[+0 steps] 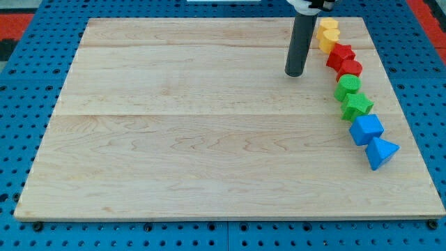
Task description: Move the blue cube diagonally top left to the blue triangle
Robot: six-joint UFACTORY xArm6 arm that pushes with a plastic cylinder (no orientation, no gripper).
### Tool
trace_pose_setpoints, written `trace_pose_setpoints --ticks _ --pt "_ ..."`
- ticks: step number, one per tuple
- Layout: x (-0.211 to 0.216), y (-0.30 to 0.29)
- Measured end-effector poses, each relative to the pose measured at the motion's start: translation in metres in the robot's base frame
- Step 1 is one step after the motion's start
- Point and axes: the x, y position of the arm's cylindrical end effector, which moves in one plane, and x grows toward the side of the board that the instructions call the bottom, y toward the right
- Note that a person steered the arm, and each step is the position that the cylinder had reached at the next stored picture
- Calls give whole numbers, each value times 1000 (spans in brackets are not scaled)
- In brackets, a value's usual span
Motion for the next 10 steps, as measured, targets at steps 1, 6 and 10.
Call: trace_pose_setpoints --ticks 1,6,10 --pt "0 0" --pt "-6 -1" --pt "-129 15"
